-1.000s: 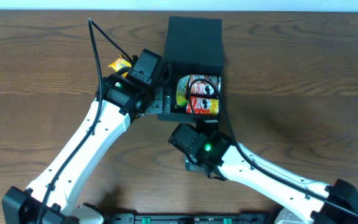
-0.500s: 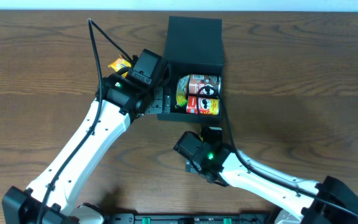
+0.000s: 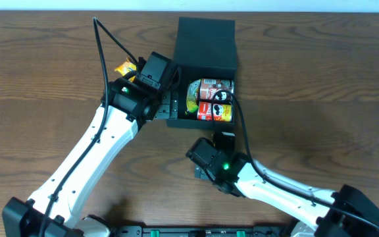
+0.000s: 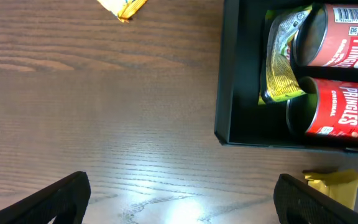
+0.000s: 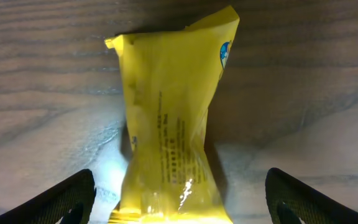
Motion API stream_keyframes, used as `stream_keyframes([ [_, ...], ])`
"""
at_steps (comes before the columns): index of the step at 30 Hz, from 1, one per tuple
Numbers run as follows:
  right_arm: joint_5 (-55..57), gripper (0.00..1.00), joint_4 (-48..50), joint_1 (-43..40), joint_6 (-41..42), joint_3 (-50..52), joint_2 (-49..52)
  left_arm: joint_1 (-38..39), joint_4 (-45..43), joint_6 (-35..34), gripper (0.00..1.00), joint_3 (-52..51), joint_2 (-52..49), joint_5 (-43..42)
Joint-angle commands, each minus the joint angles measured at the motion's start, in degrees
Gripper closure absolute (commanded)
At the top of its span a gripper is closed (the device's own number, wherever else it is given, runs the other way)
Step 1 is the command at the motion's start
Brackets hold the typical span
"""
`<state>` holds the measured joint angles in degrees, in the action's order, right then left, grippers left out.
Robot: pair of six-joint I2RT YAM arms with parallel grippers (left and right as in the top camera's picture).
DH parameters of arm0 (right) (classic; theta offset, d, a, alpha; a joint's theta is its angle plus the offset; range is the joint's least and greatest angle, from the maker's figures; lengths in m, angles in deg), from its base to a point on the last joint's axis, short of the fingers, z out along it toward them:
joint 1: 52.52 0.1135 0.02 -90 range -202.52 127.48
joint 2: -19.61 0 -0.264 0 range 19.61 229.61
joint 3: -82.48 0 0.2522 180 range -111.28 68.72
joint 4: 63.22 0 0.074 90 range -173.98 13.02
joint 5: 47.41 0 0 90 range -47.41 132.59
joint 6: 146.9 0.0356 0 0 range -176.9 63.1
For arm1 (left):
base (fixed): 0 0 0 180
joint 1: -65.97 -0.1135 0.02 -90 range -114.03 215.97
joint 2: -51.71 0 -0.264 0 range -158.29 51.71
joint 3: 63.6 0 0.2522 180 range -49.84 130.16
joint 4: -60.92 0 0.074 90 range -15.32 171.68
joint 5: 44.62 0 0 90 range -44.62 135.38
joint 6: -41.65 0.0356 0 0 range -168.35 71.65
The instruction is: Pack container
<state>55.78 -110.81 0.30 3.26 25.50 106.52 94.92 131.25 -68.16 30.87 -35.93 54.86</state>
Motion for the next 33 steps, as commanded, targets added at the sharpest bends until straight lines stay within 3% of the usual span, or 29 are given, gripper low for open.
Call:
stream_keyframes([
  [1, 2.19, 0.12, 0.9, -0.68, 1.11, 1.11, -0.55, -0.09, 0.15, 0.55, 0.05, 0.44, 0.37, 1.46],
  [5, 3.15, 0.2, 1.79, -1.6, 1.11, 1.33, -0.55, -0.09, 0.15, 0.55, 0.05, 0.44, 0.37, 1.46],
  [11, 3.1, 0.45, 2.36, -2.67, 1.09, 1.33, -0.55, -0.09, 0.15, 0.55, 0.05, 0.44, 0.37, 1.46],
  [15, 3.13, 0.54, 2.43, -2.67, 1.11, 1.33, -0.55, -0.09, 0.13, 0.55, 0.05, 0.44, 0.37, 1.46],
  [21, 3.1, 0.6, 2.97, -2.67, 1.09, 1.33, -0.55, -0.09, 0.13, 0.55, 0.05, 0.44, 0.37, 1.46],
  [25, 3.1, 0.6, 3.08, -2.67, 1.09, 1.33, -0.55, -0.09, 0.13, 0.55, 0.05, 0.44, 0.37, 1.46],
  [27, 3.13, 0.47, 3.15, -2.67, 1.07, 1.33, -0.55, -0.09, 0.13, 0.55, 0.05, 0.44, 0.37, 1.46],
  [33, 4.26, 0.39, 4.9, -2.64, 0.55, 1.36, 0.37, -0.09, 0.11, 0.55, 0.05, 0.44, 0.37, 1.46],
])
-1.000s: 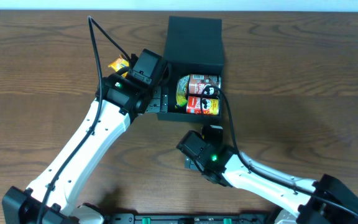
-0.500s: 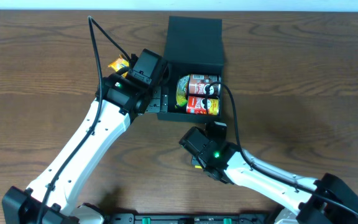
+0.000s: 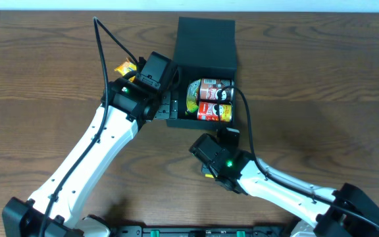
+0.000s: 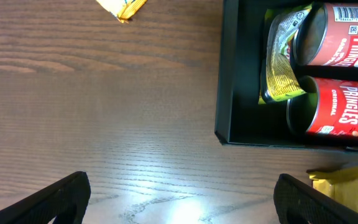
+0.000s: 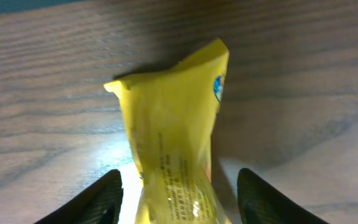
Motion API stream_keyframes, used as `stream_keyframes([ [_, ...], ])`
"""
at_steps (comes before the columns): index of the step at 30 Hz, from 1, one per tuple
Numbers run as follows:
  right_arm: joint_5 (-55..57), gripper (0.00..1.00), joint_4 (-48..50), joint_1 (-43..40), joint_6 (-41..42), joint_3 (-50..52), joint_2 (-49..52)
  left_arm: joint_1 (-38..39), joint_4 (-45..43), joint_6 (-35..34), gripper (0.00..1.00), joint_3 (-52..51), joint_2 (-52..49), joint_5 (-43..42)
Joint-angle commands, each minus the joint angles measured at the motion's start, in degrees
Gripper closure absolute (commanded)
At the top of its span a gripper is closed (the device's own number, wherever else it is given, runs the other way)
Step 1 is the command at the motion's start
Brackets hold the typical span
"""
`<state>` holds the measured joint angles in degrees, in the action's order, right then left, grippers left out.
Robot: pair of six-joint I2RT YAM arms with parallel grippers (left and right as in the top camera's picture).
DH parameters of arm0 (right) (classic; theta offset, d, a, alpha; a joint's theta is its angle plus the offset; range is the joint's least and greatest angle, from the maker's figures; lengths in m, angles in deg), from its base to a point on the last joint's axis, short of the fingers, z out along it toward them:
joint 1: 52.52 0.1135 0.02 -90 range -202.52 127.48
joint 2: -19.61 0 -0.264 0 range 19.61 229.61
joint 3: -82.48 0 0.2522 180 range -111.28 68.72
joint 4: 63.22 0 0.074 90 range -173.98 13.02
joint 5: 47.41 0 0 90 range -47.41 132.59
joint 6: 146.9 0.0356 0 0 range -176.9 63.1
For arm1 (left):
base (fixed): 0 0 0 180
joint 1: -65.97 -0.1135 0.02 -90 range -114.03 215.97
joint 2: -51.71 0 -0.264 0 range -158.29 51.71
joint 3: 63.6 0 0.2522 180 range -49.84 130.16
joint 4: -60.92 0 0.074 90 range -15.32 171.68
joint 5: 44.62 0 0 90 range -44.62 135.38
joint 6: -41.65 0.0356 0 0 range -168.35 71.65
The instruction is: Pack container
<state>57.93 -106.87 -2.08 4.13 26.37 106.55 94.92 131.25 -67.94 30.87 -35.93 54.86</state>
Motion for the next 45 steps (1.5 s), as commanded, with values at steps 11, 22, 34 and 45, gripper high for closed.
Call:
stream_keyframes([
  [11, 3.96, 0.38, 1.99, -0.28, -1.51, 0.48, 2.21, -0.09, 0.11, 0.33, 0.05, 0.44, 0.37, 1.46],
  [22, 3.93, 0.52, 2.49, -0.28, -1.51, 0.46, 4.9, -0.09, 0.09, 0.33, 0.05, 0.44, 0.37, 1.46],
  [34, 2.56, 0.6, 2.03, -2.34, -2.95, 0.31, 2.97, -0.11, 0.0, 0.33, 0.05, 0.46, 0.39, 5.27],
  [45, 0.94, 0.61, 0.24, -5.05, -9.2, -1.77, -4.0, -0.11, -0.52, 0.33, 0.05, 0.46, 0.39, 5.55],
])
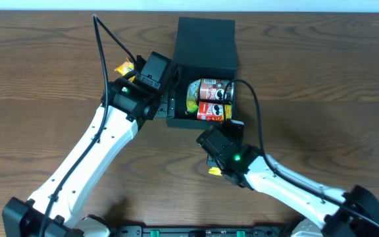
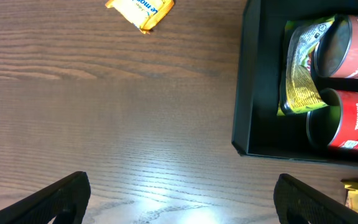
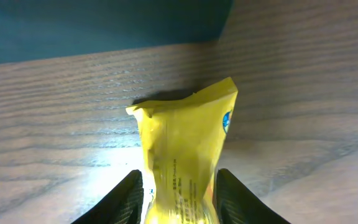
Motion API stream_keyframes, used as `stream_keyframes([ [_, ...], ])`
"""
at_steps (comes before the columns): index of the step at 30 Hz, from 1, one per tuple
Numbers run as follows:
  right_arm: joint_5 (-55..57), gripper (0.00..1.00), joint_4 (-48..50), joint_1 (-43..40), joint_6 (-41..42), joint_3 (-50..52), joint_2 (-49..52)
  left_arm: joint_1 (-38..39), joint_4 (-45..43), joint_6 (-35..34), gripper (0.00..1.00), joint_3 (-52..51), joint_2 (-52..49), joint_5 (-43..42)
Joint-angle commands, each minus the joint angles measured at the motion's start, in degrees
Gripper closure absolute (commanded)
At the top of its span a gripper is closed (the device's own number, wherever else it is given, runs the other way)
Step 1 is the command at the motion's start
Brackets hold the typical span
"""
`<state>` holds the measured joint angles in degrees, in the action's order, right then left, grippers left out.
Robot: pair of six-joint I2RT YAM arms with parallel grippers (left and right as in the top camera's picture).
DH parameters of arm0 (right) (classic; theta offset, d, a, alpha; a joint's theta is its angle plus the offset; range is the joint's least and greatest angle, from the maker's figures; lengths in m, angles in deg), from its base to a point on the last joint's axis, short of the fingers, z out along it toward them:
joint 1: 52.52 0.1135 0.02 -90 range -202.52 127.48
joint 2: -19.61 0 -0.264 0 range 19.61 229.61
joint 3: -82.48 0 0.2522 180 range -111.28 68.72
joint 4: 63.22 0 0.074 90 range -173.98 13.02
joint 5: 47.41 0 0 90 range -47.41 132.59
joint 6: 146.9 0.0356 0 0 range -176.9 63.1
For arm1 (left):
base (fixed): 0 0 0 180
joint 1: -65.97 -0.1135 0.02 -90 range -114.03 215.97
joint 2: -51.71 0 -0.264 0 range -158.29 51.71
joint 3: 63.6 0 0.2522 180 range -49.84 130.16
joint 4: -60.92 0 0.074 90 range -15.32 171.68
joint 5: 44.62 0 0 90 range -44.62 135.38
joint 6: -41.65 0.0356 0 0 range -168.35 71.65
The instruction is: Pack container
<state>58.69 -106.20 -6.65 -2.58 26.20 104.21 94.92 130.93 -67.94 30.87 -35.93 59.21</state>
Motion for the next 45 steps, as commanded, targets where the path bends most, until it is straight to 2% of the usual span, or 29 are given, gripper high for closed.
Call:
stream_keyframes([
  [1, 0.07, 0.6, -0.42, -0.48, -2.78, -1.62, -1.77, -0.11, -0.2, 0.33, 0.05, 0.46, 0.39, 1.2],
  [7, -0.72, 0.48, -3.54, -0.46, -2.97, -1.6, -1.7, -0.11, -0.26, 0.33, 0.05, 0.46, 0.39, 1.2],
  [9, -0.57, 0.35, -3.58, -0.48, -2.97, -1.51, -1.62, -0.09, -0.26, 0.33, 0.04, 0.46, 0.39, 1.2],
  [12, -0.46, 0.32, -2.45, -0.48, -2.97, -0.92, -0.37, -0.09, -0.26, 0.33, 0.05, 0.46, 0.39, 1.2],
  [30, -1.11, 0.4, 1.64, -0.48, -2.56, -0.42, 7.28, -0.09, -0.24, 0.33, 0.05, 0.46, 0.39, 1.2],
  [36, -1.11, 0.58, 2.03, -0.48, -2.51, -0.42, 7.69, -0.11, -0.24, 0.35, 0.05, 0.46, 0.39, 1.55],
  [45, -1.36, 0.61, 2.58, -0.48, -2.51, -0.44, 7.67, -0.11, -0.55, 0.35, 0.04, 0.46, 0.39, 1.64],
])
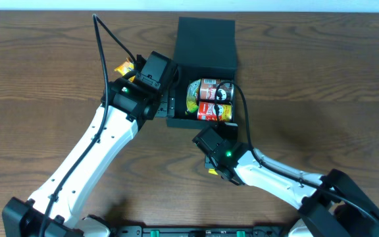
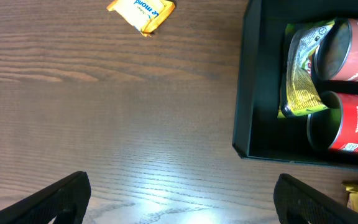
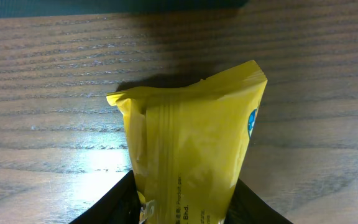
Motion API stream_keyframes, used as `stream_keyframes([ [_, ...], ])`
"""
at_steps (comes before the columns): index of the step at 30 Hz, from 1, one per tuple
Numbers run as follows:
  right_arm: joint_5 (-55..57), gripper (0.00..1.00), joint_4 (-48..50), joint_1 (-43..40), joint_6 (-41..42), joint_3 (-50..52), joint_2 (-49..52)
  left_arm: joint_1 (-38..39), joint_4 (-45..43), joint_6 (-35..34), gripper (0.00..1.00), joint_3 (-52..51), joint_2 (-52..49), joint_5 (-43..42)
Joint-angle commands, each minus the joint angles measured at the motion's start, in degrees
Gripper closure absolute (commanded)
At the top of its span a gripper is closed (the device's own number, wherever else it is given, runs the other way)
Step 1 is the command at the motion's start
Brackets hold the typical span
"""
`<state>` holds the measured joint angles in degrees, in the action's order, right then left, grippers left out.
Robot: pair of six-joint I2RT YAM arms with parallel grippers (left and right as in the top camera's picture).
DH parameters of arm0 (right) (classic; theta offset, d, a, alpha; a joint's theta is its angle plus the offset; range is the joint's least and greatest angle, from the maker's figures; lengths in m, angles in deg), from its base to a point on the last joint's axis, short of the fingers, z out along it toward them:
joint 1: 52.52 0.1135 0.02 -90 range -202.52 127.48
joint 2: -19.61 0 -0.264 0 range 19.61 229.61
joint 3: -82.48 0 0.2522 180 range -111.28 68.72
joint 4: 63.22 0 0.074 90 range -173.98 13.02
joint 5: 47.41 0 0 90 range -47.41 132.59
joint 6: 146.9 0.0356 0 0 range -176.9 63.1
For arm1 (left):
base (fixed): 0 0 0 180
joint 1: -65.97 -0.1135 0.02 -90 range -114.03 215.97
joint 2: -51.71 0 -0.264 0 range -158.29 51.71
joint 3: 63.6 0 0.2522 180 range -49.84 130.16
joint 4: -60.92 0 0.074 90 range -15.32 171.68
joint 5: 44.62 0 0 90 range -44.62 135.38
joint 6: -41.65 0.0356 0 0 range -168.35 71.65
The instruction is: Pack container
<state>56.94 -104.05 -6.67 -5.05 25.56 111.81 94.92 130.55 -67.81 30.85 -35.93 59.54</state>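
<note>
A black box [image 2: 253,93] stands open, its lid [image 1: 206,43] folded back. Inside lie two red Pringles cans [image 2: 353,121] and a green-yellow packet [image 2: 298,68]. Just in front of the box, my right gripper [image 3: 185,200] is shut on a yellow snack packet [image 3: 191,143], whose far end points at the box wall. Only a corner of that packet shows in the left wrist view. My left gripper [image 2: 182,199] hangs open over bare wood left of the box, with nothing between its fingers.
An orange wrapped snack [image 2: 140,12] lies on the table [image 1: 321,79] left of the box, behind the left arm. The left arm crosses the table from the front left; the right arm comes in from the front right.
In the right wrist view the yellow packet now looks larger, and less of the box wall shows at the top. Overhead, the right gripper sits slightly further left. The left gripper has barely shifted.
The right gripper first stood wide open astride the yellow packet lying in front of the box. Its fingers were then closer together, then against the packet's sides near the box wall. It still grips the packet. The left gripper stayed open and shifted slightly.
</note>
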Motion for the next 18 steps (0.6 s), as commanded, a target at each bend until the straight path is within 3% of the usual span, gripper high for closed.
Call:
stream_keyframes([
  [1, 0.17, 0.61, 0.81, -0.46, -0.04, 0.17, 0.07, -0.09, -0.28, 0.22, 0.05, 0.48, 0.39, 1.31],
  [18, -6.21, 0.65, -0.5, -0.44, -3.17, -5.4, -0.79, -0.11, -0.42, 0.26, 0.05, 0.55, 0.44, 4.44],
])
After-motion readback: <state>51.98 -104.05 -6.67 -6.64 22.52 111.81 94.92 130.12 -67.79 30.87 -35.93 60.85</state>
